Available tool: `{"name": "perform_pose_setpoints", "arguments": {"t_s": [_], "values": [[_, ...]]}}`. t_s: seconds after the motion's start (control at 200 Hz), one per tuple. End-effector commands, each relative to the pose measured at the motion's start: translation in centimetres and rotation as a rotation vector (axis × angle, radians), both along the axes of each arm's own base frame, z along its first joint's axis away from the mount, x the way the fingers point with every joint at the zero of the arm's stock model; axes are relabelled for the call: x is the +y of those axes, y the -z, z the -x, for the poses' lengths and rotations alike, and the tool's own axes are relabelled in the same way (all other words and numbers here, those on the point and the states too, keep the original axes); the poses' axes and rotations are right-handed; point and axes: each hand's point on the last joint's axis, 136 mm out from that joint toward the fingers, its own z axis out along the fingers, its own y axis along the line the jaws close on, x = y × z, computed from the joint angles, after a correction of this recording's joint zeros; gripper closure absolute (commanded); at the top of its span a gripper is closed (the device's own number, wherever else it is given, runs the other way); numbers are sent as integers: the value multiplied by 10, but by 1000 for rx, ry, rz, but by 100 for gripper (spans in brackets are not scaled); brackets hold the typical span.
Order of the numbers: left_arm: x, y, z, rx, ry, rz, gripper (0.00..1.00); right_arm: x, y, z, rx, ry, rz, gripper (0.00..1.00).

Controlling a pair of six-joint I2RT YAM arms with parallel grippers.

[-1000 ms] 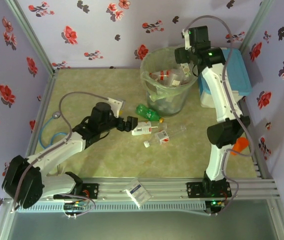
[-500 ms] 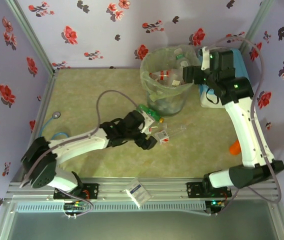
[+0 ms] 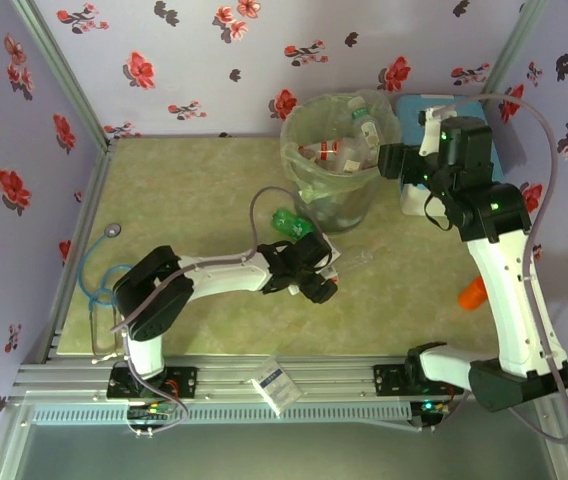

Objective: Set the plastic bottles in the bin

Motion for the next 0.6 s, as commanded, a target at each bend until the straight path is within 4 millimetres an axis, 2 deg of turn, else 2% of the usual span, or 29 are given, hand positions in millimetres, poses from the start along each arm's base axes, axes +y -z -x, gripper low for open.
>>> {"name": "perform_pose_setpoints", "arguments": {"t_s": [0.0,0.14,0.275,0.465,0.595], "values": [[-13,-5,-5,-35,19,5,15,-5,-6,-1,-36,20,2,17],[-19,3,-6,-28,25,-11,16,-3,-3,-2,-29,12,-3,17],[-24,10,-7,-17,28,-30,21,-4,-3,0,-32,10,-5,17],[-24,19,-8,-6,31,-58,31,-6,-9,4,-51,10,-10,17],[-24,15,-7,-13,31,-56,41,-6,-9,6,-59,9,-15,17]]}}
